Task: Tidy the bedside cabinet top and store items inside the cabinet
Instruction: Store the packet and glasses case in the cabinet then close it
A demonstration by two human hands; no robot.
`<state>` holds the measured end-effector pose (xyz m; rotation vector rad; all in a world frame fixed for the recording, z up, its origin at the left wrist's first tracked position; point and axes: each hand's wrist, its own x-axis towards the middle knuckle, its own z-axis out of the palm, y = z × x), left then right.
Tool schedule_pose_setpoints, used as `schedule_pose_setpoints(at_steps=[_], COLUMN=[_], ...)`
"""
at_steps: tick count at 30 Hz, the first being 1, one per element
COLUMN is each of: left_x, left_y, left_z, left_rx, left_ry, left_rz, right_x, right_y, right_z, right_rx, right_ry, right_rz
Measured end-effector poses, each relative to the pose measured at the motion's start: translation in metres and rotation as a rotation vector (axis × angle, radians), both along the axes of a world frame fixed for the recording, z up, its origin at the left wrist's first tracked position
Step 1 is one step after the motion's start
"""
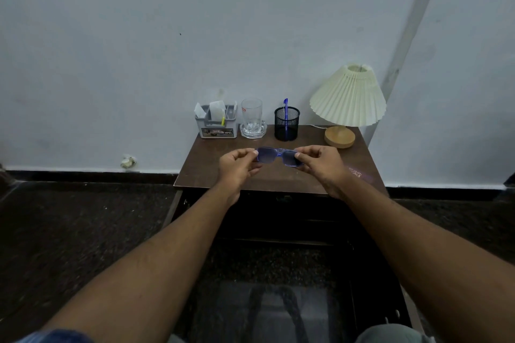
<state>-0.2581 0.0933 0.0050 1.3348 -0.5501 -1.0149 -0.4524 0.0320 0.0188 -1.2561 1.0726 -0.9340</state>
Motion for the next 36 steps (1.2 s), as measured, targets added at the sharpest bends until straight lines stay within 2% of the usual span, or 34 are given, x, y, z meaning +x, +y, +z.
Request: schedule_pose_setpoints(at_steps=[10,15,20,32,36], left_x=[0.042,0.055,0.061,0.054,0.040], left_y=[-0.011,-0.013,-0.022,-0.023,-0.021], left_z=[-0.058,-0.064,-0.070,-0.060,-0.044], left_rx=[0.212,0.274,0.311,0.377,0.276], left_ry=[-0.499,-0.721,-0.749,-0.720,-0.763], left_rz=[0.063,0.086,0.165,0.250,0.283], right_x=[0.052,0.074,0.084,0.077,0.052], right_y=[-0.024,-0.034,-0.040,-0.041,-0.037], right_z=[-0.072,-0.091,-0.098,-0.088,-0.073], right_rx=[-0.076,-0.158,-0.179,-0.134,-0.136], right_ry=[0.257,0.369,0.434,0.420,0.447], right_rz=[-0.025,-0.070,-0.088,-0.052,-0.035])
